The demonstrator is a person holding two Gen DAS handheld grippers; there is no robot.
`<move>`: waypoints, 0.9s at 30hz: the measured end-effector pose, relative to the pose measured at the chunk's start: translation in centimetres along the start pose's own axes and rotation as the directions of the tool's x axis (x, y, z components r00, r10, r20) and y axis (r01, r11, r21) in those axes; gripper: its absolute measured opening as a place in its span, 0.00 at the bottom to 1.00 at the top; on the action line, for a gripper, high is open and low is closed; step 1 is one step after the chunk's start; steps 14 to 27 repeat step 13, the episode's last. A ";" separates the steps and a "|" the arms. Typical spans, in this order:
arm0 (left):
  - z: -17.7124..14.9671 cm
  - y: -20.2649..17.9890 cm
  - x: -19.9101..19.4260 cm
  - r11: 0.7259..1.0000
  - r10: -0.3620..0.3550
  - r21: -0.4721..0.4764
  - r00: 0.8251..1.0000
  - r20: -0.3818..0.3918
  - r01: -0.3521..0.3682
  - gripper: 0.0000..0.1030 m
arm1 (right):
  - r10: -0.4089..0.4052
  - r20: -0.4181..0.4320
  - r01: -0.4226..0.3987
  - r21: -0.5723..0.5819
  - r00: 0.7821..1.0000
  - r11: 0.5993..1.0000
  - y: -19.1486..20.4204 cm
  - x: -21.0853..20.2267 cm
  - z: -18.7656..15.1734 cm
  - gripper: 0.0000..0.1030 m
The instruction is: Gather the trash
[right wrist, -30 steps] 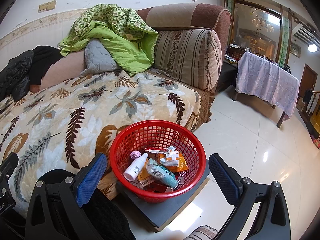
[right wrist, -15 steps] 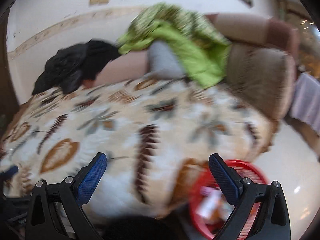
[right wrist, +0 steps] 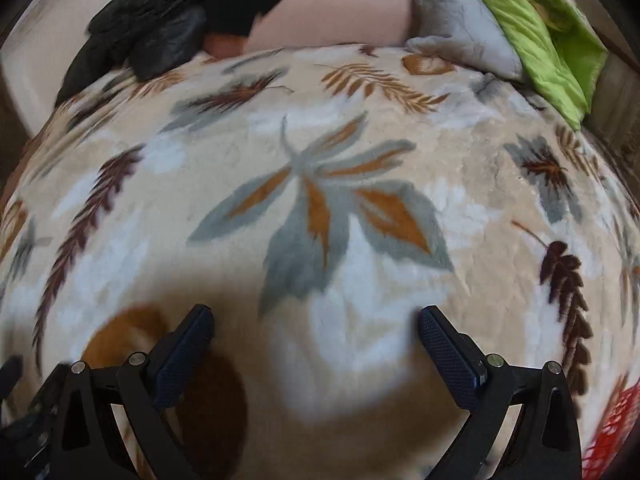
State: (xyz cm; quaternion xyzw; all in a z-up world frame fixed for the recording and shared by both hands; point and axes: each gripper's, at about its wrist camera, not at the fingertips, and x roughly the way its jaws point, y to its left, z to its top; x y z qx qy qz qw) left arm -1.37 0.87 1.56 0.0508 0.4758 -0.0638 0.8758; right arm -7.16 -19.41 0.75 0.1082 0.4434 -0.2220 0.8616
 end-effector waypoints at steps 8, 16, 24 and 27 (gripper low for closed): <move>1.0 -0.1 2.2 1.000 0.005 0.003 0.999 0.053 -0.005 1.00 | 0.013 0.015 -0.014 0.020 1.000 1.000 -0.2 0.2 -0.1 1.00; -1.4 -0.4 0.2 1.000 -0.002 -0.001 0.998 0.066 0.002 1.00 | 0.011 0.014 -0.011 0.016 1.000 1.000 0.1 0.6 0.5 1.00; -1.4 -0.4 0.2 1.000 -0.002 -0.001 0.998 0.066 0.002 1.00 | 0.011 0.014 -0.011 0.016 1.000 1.000 0.1 0.6 0.5 1.00; -1.4 -0.4 0.2 1.000 -0.002 -0.001 0.998 0.066 0.002 1.00 | 0.011 0.014 -0.011 0.016 1.000 1.000 0.1 0.6 0.5 1.00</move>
